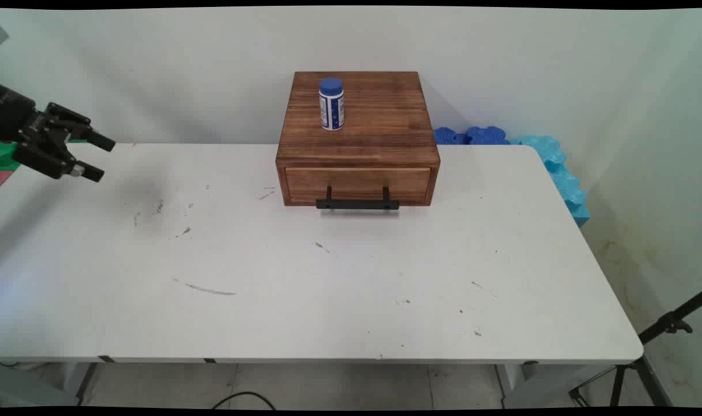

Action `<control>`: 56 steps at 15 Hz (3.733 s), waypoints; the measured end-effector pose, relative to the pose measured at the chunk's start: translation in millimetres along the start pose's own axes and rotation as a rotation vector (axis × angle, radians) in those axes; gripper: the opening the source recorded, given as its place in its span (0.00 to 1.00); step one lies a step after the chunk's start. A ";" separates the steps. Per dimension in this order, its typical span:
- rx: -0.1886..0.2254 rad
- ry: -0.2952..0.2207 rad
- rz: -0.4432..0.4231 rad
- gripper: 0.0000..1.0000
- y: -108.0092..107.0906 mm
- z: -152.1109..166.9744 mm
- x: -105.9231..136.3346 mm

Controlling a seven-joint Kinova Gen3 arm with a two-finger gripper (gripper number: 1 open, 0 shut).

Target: Open the drawer

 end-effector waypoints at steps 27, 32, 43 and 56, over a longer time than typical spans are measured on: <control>-0.045 -0.192 0.265 1.00 74.7 238.3 306.9; -0.037 -0.262 0.323 1.00 75.8 298.2 310.8; -0.016 -0.346 0.375 1.00 73.4 395.6 290.5; -0.023 -0.367 0.324 1.00 92.3 445.3 272.2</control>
